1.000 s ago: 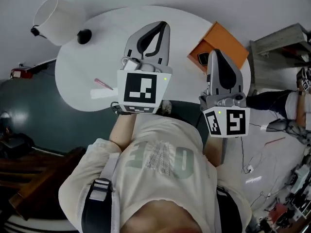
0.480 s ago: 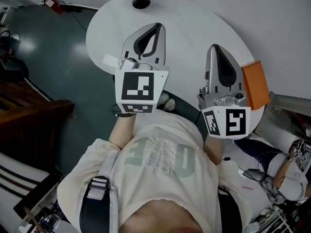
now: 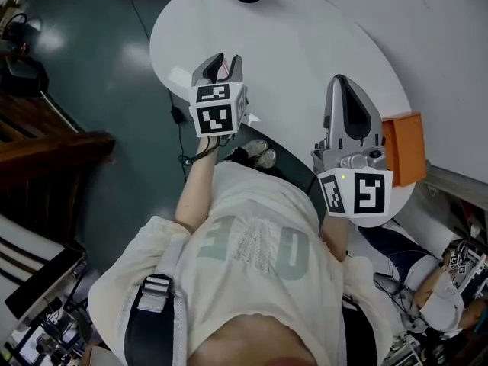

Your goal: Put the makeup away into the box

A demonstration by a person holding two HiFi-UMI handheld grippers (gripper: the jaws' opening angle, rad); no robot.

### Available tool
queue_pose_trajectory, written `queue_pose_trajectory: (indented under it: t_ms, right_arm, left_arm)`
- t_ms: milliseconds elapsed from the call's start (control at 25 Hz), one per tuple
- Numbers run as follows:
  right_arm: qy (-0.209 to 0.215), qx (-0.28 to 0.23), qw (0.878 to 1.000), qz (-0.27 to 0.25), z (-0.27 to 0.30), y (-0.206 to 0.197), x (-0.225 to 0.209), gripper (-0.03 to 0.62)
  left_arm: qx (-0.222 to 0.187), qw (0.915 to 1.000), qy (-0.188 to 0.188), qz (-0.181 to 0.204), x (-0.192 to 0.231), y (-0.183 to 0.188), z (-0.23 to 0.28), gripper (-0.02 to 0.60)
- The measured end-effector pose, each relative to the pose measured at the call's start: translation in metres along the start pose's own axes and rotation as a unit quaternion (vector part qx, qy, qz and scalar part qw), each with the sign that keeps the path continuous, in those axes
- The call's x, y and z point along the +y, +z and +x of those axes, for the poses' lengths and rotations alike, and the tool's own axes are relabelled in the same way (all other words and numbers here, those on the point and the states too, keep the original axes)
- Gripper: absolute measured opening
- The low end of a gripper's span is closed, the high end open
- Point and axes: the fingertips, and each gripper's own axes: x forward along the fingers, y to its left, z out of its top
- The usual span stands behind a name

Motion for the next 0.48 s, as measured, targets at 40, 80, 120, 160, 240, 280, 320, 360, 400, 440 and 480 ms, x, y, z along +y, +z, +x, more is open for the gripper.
queue_pose_trajectory:
  t_ms: [40, 80, 120, 160, 240, 280, 320, 360, 400, 440, 480]
  right_arm:
    - [-0.001, 0.004, 1.000, 0.001, 0.001, -0.002, 0.000, 0.005]
    - [-0.002, 0.008, 1.000, 0.002, 0.001, -0.005, 0.000, 0.005]
    - [-0.004, 0.012, 1.000, 0.004, 0.002, -0.008, -0.001, 0.005]
    - [-0.007, 0.016, 1.000, 0.006, 0.002, -0.011, -0.002, 0.005]
    - [-0.012, 0.023, 1.000, 0.011, 0.003, -0.017, -0.004, 0.005]
    - [-0.013, 0.026, 0.999, 0.013, 0.004, -0.020, -0.005, 0.005]
    - [-0.014, 0.030, 0.999, 0.016, 0.005, -0.023, -0.006, 0.005]
    - [-0.015, 0.033, 0.999, 0.018, 0.006, -0.025, -0.006, 0.005]
    - [-0.015, 0.036, 0.999, 0.020, 0.007, -0.028, -0.007, 0.005]
    - [-0.015, 0.040, 0.999, 0.022, 0.008, -0.030, -0.007, 0.005]
    - [-0.013, 0.044, 0.999, 0.023, 0.010, -0.032, -0.007, 0.005]
  left_arm:
    - [0.023, 0.9997, 0.007, -0.006, 0.007, -0.018, 0.010, 0.104]
    - [0.045, 0.9989, 0.014, -0.009, 0.013, -0.035, 0.019, 0.104]
    - [0.064, 0.9976, 0.021, -0.010, 0.018, -0.051, 0.028, 0.104]
    - [0.081, 0.9962, 0.028, -0.011, 0.024, -0.064, 0.035, 0.104]
    - [0.113, 0.9928, 0.038, -0.016, 0.034, -0.087, 0.048, 0.107]
    - [0.132, 0.9902, 0.040, -0.023, 0.039, -0.099, 0.054, 0.115]
    - [0.150, 0.9873, 0.041, -0.030, 0.042, -0.110, 0.060, 0.135]
    - [0.164, 0.9849, 0.041, -0.035, 0.044, -0.118, 0.066, 0.138]
    - [0.176, 0.9827, 0.041, -0.040, 0.046, -0.125, 0.072, 0.139]
    - [0.187, 0.9803, 0.041, -0.047, 0.046, -0.132, 0.076, 0.140]
    - [0.199, 0.9776, 0.042, -0.056, 0.047, -0.137, 0.079, 0.140]
